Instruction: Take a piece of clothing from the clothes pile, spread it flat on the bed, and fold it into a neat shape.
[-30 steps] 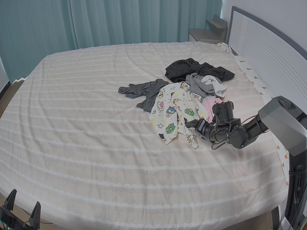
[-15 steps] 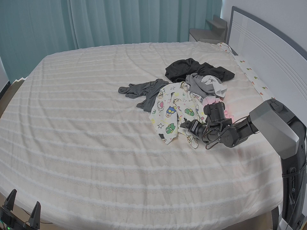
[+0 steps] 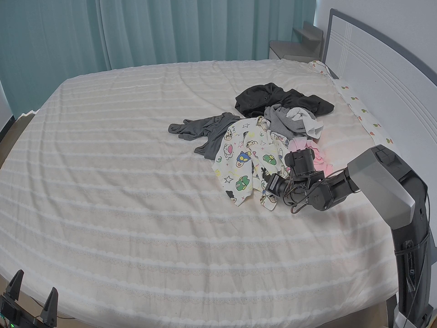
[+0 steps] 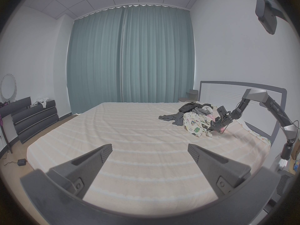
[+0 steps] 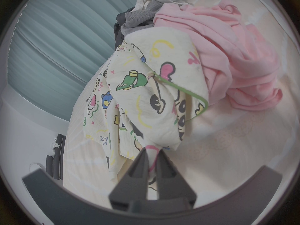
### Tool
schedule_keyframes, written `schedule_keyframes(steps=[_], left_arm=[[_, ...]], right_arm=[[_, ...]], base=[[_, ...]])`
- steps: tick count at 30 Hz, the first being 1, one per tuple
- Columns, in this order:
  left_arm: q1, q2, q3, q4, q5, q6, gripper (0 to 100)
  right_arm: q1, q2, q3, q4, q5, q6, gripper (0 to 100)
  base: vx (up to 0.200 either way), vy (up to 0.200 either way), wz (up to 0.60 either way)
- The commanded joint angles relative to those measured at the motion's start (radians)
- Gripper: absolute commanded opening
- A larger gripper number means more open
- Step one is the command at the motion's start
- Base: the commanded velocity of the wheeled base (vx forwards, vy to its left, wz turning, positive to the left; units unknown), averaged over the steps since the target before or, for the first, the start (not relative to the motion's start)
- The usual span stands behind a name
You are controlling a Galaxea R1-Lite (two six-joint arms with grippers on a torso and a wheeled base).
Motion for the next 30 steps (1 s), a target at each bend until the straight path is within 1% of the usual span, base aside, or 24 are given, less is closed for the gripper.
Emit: schedule_keyframes(steps=[1,4,8,13,16,17,19,24,26,27,28,30], left_arm=[[0.0,-0.015,0.012,0.0,0.002,0.0,100],[0.0,-0.015,0.012,0.0,0.0,0.0,100],[0.0,-0.015,0.012,0.0,0.002,-0.002,100],[0.0,-0.015,0.012,0.0,0.0,0.0,100],[0.0,-0.015,0.012,0.0,0.0,0.003,100],[0.0,-0.015,0.012,0.0,0.0,0.003,100],[0.0,-0.015,0.012,0.001,0.0,0.007,100],[0.0,-0.016,0.012,0.0,-0.001,0.007,100],[0.0,-0.016,0.012,0.0,-0.001,0.011,100],[0.0,-0.016,0.012,0.0,-0.001,0.011,100],[0.0,-0.016,0.012,0.0,-0.009,0.015,100],[0.002,-0.016,0.012,-0.002,-0.023,0.023,100]], right_arm=[[-0.001,-0.012,0.013,-0.002,0.0,0.002,0],[-0.002,-0.047,0.04,-0.003,0.003,0.005,0],[-0.001,-0.128,0.155,-0.017,0.049,0.012,0],[-0.005,-0.216,0.254,-0.028,0.085,0.015,0],[-0.005,-0.328,0.407,-0.117,0.144,0.016,0],[-0.005,-0.328,0.407,-0.117,0.144,0.016,0],[-0.002,-0.44,0.563,-0.224,0.201,0.015,0],[0.004,-0.625,0.777,-0.364,0.282,0.01,0],[0.019,-0.705,0.83,-0.391,0.308,0.009,0],[0.019,-0.705,0.83,-0.391,0.308,0.009,0],[0.038,-0.8,0.866,-0.394,0.328,0.007,0],[0.059,-0.879,0.881,-0.39,0.35,0.005,0]], base=[[0.0,0.0,0.0],[0.0,0.0,0.0],[0.0,0.0,0.0],[0.0,0.0,0.0],[0.0,0.0,0.0],[0.0,0.0,0.0],[0.0,0.0,0.0],[0.0,0.0,0.0],[0.0,0.0,0.0],[0.0,0.0,0.0],[0.0,0.0,0.0],[0.0,0.0,0.0]])
